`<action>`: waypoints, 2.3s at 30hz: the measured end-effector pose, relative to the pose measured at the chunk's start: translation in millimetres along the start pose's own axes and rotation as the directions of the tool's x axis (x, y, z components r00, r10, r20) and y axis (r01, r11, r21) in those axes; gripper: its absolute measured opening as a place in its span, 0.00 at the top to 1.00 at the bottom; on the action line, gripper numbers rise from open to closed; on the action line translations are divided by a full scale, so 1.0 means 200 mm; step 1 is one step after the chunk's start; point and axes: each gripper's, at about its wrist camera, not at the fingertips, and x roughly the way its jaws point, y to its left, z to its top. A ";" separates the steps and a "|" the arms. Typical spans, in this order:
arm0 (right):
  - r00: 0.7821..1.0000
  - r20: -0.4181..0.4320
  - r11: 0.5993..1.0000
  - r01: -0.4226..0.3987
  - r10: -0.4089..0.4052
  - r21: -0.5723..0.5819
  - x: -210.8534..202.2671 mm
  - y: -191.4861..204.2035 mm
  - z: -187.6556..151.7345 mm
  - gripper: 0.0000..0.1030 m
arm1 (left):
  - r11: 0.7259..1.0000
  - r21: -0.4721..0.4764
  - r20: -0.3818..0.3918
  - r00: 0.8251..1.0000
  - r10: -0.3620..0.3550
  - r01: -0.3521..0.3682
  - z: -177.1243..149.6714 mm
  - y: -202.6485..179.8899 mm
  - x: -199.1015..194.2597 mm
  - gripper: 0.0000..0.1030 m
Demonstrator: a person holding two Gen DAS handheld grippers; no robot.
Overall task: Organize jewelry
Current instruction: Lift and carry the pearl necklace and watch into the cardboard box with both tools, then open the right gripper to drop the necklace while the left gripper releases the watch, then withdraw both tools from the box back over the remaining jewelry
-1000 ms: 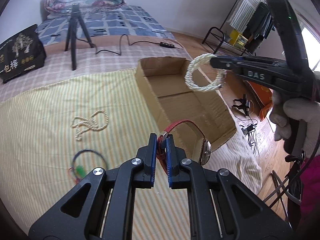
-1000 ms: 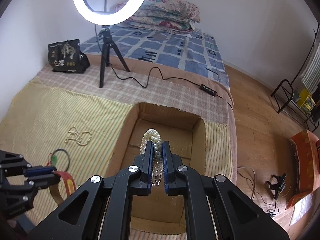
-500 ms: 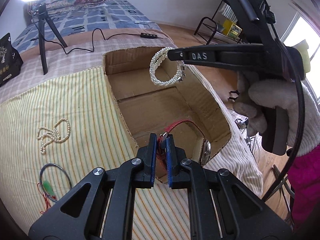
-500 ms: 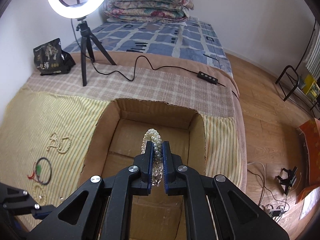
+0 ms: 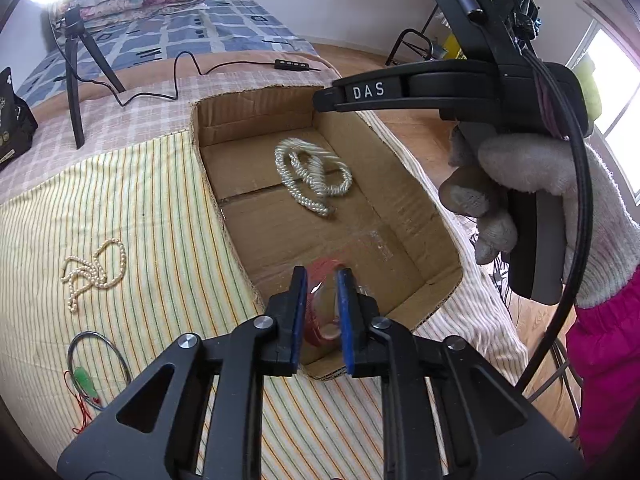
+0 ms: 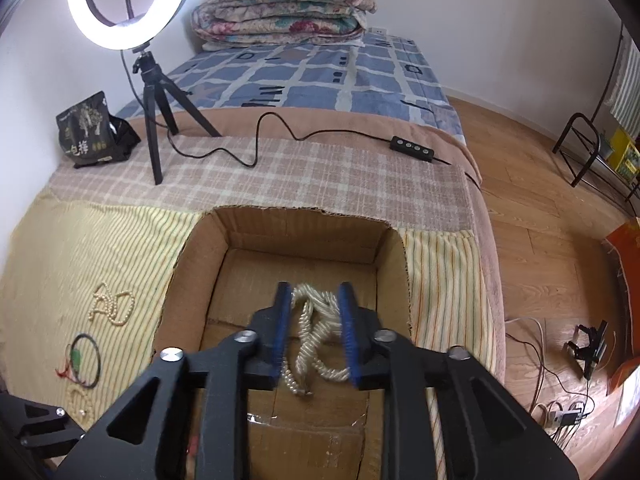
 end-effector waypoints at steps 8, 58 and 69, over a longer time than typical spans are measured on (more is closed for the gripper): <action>1.000 0.018 1.000 0.013 -0.014 0.014 -0.06 0.01 0.00 0.67 | 1.000 0.005 0.017 1.000 0.015 -0.015 -0.01 0.03 -0.06 0.79; 0.985 -0.102 0.981 -0.149 0.137 -0.124 -0.36 0.99 -0.72 0.22 | 0.967 -0.219 0.015 0.991 0.134 -0.128 -0.32 1.07 -0.74 0.62; 0.948 -0.187 0.966 -0.260 0.258 0.015 -0.21 0.95 -0.74 0.59 | 0.971 -0.223 -0.080 0.995 0.066 -0.082 -0.26 1.10 -0.50 0.62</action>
